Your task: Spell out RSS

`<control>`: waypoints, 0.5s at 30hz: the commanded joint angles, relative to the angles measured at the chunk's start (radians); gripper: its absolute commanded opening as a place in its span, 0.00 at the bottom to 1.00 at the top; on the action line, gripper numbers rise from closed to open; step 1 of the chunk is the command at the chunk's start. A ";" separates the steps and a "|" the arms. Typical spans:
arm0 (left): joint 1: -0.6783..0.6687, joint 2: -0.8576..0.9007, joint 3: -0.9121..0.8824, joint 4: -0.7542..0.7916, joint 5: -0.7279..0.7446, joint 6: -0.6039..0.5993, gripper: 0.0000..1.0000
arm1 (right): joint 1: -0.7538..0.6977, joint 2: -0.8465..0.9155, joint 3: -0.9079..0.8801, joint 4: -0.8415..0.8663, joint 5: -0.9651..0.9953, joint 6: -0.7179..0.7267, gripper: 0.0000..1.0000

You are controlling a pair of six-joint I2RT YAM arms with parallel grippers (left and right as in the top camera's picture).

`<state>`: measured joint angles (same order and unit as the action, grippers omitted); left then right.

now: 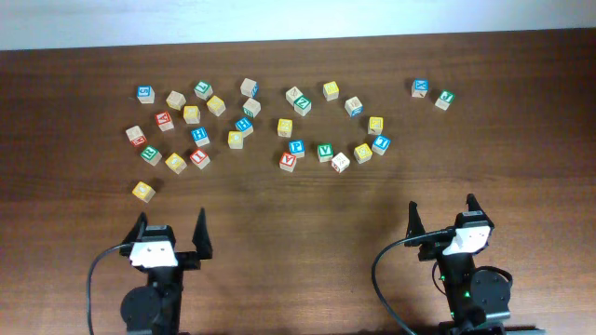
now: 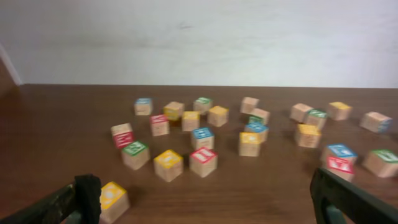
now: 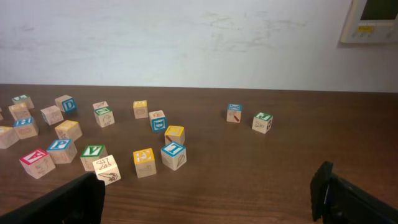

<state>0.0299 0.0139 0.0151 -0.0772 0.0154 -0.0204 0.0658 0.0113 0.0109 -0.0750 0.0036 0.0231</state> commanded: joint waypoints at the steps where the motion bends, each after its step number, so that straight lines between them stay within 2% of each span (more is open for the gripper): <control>1: -0.003 -0.007 -0.006 0.124 0.375 -0.011 0.99 | -0.007 -0.006 -0.005 -0.006 0.009 0.003 0.98; 2: -0.003 -0.007 -0.006 0.181 0.607 -0.010 0.99 | -0.007 -0.006 -0.005 -0.006 0.009 0.003 0.98; 3: -0.003 -0.007 -0.006 0.212 0.672 -0.010 0.99 | -0.007 -0.006 -0.005 -0.006 0.009 0.003 0.98; 5: -0.003 -0.007 -0.006 0.341 0.707 -0.011 0.99 | -0.007 -0.006 -0.005 -0.006 0.009 0.003 0.98; 8: -0.003 -0.007 -0.006 0.664 0.680 -0.011 0.99 | -0.007 -0.006 -0.005 -0.006 0.009 0.004 0.98; 9: -0.003 -0.007 -0.006 0.724 0.646 -0.011 0.99 | -0.007 -0.006 -0.005 -0.006 0.009 0.003 0.98; 10: -0.003 -0.007 -0.003 0.752 0.608 -0.017 0.99 | -0.007 -0.006 -0.005 -0.006 0.009 0.003 0.98; 11: -0.003 -0.007 0.015 0.754 0.517 -0.088 0.99 | -0.007 -0.006 -0.005 -0.006 0.009 0.003 0.98; 13: -0.003 -0.001 0.064 0.753 0.407 -0.148 0.99 | -0.007 -0.006 -0.005 -0.006 0.009 0.004 0.98; 15: -0.003 0.058 0.169 0.692 0.387 -0.147 0.99 | -0.007 -0.006 -0.005 -0.006 0.009 0.003 0.98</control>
<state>0.0273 0.0177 0.0563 0.6601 0.4934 -0.1226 0.0658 0.0116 0.0109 -0.0750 0.0040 0.0231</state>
